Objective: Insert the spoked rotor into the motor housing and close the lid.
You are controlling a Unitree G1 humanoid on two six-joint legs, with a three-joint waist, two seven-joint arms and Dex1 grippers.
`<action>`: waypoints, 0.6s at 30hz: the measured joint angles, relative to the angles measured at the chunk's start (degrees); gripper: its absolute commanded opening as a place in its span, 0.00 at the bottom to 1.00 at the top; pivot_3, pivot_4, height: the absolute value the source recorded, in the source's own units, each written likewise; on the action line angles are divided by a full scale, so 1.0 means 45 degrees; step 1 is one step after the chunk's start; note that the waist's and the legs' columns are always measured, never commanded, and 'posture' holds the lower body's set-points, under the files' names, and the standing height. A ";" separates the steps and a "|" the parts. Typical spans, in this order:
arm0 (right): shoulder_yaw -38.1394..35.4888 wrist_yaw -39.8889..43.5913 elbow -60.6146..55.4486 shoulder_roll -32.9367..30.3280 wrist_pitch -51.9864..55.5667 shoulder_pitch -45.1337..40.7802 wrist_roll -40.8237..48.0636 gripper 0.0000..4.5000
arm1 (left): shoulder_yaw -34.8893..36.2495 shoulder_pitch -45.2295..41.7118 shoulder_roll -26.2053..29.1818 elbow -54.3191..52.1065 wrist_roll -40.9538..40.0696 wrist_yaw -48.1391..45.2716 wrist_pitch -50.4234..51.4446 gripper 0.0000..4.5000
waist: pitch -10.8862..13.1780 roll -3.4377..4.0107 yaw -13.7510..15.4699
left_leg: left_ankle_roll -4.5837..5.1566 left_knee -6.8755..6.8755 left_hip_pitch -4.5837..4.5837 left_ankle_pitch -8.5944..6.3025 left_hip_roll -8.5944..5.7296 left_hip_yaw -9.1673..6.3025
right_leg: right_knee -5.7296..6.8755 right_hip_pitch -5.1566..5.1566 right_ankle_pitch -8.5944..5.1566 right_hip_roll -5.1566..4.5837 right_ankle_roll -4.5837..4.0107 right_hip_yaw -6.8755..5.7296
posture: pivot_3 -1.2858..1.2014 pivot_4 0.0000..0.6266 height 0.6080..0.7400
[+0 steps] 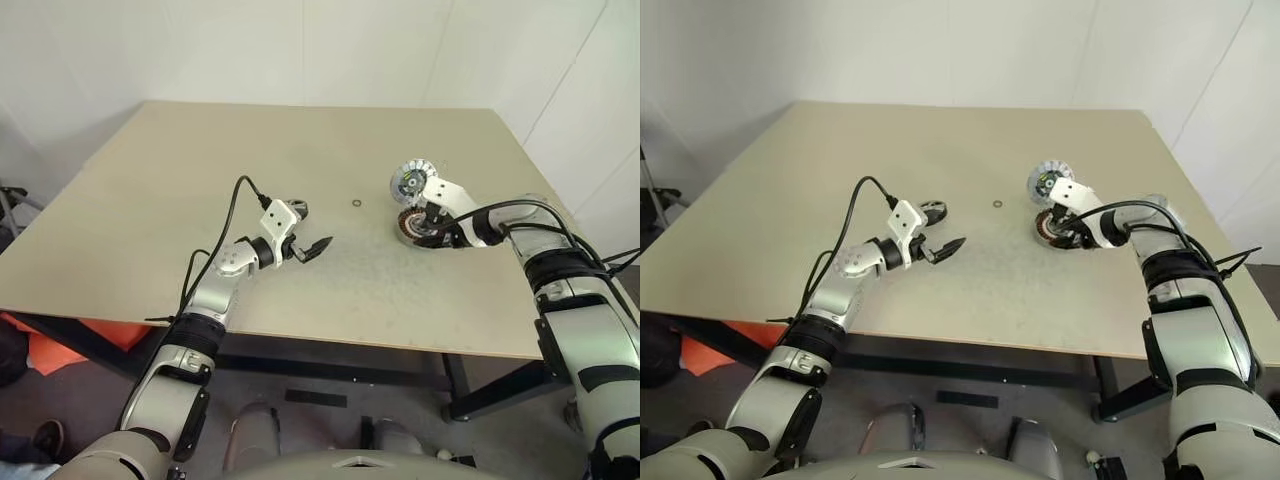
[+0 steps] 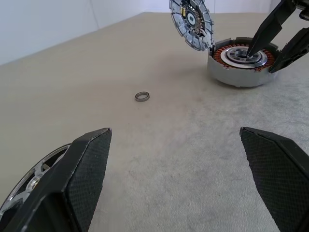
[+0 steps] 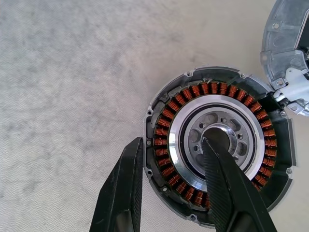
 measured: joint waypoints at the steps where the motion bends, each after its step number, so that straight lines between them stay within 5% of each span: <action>1: 0.0006 0.0000 -0.0172 0.0017 0.0087 0.0072 0.0000 0.38 | -0.0008 0.0000 -0.0007 0.0000 0.0000 0.0000 0.0000 1.00 | 0.0001 0.0000 0.0016 | -0.0005 0.0000 0.0000 0.0002 0.0003 0.0000 | 0.0004 0.0000 -0.0001 0.0001 -0.0002 0.0000 | 0.52 0.00 1.00; 18: 0.0000 0.0118 -0.5197 0.0886 0.3304 0.1208 0.1429 0.38 | -0.0007 -0.0001 0.0028 0.0006 0.0004 0.0030 0.0004 1.00 | 0.0004 0.0001 0.0050 | -0.0026 -0.0008 0.0005 0.0013 0.0017 0.0005 | 0.0011 -0.0009 0.0004 0.0011 -0.0011 0.0016 | 0.52 0.00 1.00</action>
